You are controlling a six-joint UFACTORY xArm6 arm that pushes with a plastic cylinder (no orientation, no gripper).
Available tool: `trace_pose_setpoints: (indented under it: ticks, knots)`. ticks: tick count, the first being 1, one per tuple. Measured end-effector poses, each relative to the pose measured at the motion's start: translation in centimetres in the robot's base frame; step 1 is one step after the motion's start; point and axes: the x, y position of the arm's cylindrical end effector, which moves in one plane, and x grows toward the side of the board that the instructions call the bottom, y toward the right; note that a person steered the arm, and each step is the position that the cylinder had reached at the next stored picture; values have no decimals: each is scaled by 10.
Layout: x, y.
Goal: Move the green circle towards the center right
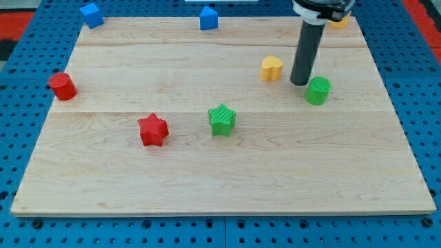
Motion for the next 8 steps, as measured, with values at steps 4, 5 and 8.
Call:
trace_pose_setpoints:
  ticks: [4,5,8]
  knots:
    - [29,-23]
    - [45,0]
    - [44,32]
